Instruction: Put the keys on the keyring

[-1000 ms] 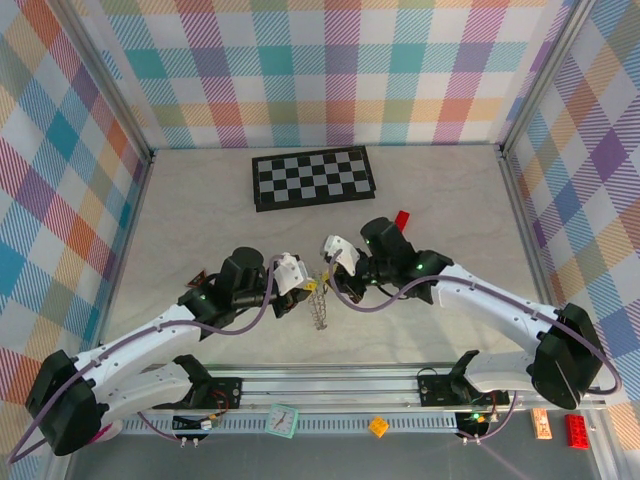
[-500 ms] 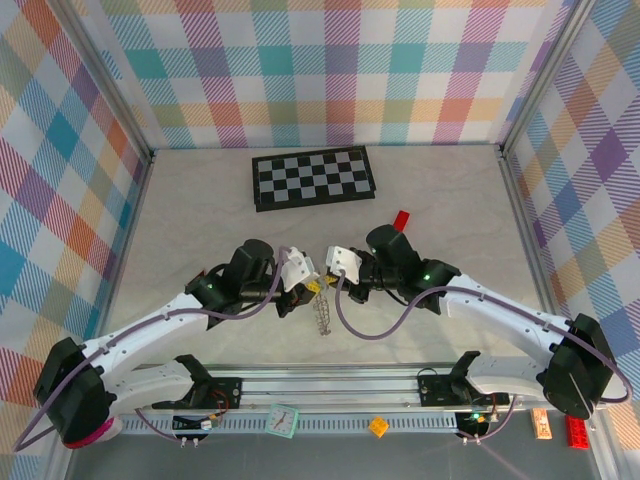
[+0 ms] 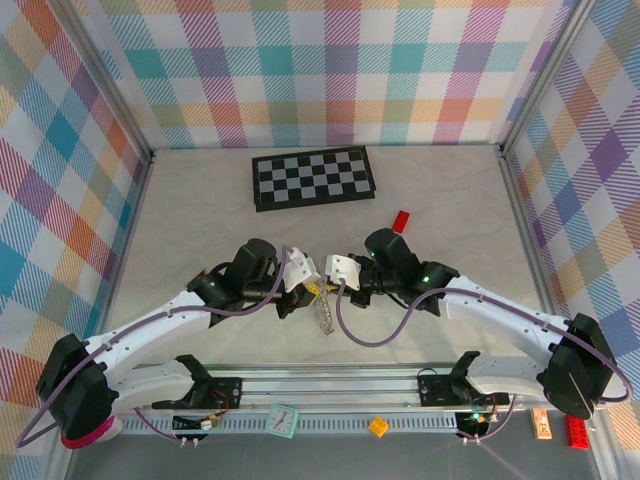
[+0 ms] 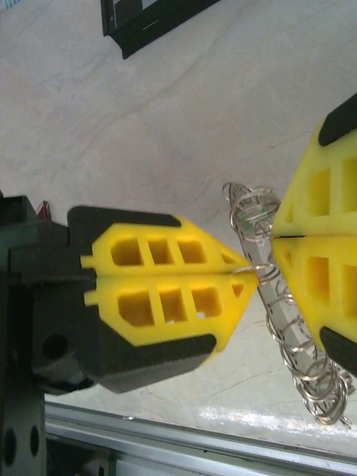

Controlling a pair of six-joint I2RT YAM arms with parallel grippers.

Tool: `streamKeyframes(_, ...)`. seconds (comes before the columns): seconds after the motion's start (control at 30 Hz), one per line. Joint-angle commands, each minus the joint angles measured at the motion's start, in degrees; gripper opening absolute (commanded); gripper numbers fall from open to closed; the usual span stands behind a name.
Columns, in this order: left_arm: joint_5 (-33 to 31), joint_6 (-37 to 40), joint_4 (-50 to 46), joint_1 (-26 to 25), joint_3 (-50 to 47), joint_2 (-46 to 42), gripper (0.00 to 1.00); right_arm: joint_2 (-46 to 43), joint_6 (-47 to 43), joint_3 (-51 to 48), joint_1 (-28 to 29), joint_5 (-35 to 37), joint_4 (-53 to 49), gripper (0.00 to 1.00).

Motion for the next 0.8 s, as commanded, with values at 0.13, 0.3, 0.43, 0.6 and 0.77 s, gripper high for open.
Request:
streamKeyframes(0.13, 1.81, -1.19, 1.34, -0.46, 2.07, -0.23, 0.0, -2.5, -2.89, -2.95, 0.8, -2.04, 3.19, 0.0)
streamKeyframes(0.3, 2.16, -1.39, 1.38, -0.44, 2.2, 0.19, 0.0, -2.6, -3.31, -3.74, 1.34, 0.65, 4.87, 0.0)
streamKeyframes(0.43, 2.17, -1.39, 1.34, -0.46, 2.24, 0.24, 0.0, -2.76, -3.6, -4.1, 1.68, 2.73, 6.45, 0.0)
streamKeyframes(0.6, 2.61, -1.55, 1.52, -0.43, 2.43, 0.54, 0.0, -2.61, -3.73, -4.46, 2.07, 1.1, 7.07, 0.0)
streamKeyframes(0.77, 2.13, -1.51, 1.3, -0.38, 2.55, 0.47, 0.0, -3.36, -4.12, -4.5, 2.25, 0.14, 6.16, 0.0)
